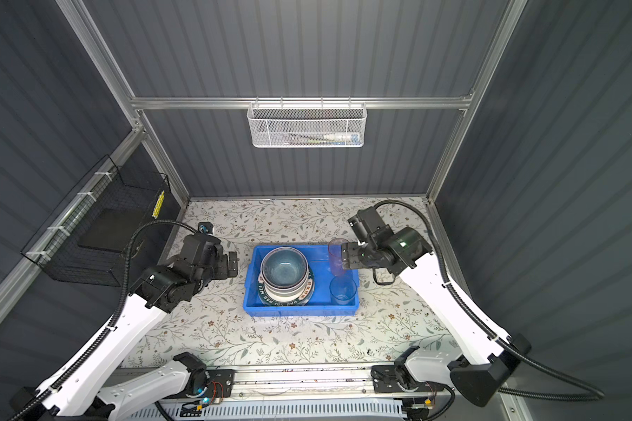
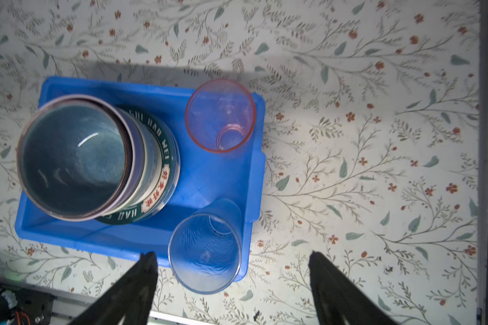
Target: Place the mixed dishes into the plastic bin
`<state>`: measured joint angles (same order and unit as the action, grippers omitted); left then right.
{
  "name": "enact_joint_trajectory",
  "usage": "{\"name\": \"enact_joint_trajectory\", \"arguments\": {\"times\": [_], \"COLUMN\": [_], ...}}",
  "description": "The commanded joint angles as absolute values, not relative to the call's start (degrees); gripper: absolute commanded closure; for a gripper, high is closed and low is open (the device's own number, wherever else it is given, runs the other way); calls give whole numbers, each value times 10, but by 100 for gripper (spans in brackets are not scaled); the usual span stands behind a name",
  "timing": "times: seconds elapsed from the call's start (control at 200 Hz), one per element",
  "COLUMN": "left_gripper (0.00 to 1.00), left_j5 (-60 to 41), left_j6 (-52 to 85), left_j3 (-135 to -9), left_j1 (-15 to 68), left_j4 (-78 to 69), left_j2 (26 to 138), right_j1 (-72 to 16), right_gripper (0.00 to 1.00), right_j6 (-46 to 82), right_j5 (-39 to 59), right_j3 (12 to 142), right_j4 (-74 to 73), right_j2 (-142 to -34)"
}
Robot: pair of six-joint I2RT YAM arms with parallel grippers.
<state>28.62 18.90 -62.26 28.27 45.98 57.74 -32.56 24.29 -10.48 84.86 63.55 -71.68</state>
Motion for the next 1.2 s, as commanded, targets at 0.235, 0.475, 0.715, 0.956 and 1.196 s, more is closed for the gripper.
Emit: {"name": "enact_joint_trajectory", "arguments": {"times": [0.235,0.475,0.715,0.956,1.196], "left_gripper": [0,0,0,0,0], "left_j5": [291,208,202,177,130], "left_j6": [71,21,-2,-26,-40], "left_j3": [-498,-386,-285,-219,-219], "left_j1": [175,122,74,71,71], "left_j4": [210,-5,-228,-475,-606], "left_j2": [597,650,734,853,959], "right_j1": [-207,-93,6,22,23], "right_gripper": [1,1,1,1,1], "right_j6": [84,64,83,68,63], "right_j5": [-197,-171,-114,-111,-104], "right_j3": [642,415,292,249,232], "right_j4": [321,13,-194,-318,-395], "right_j2": [-597,-563,-627,-726,-759]}}
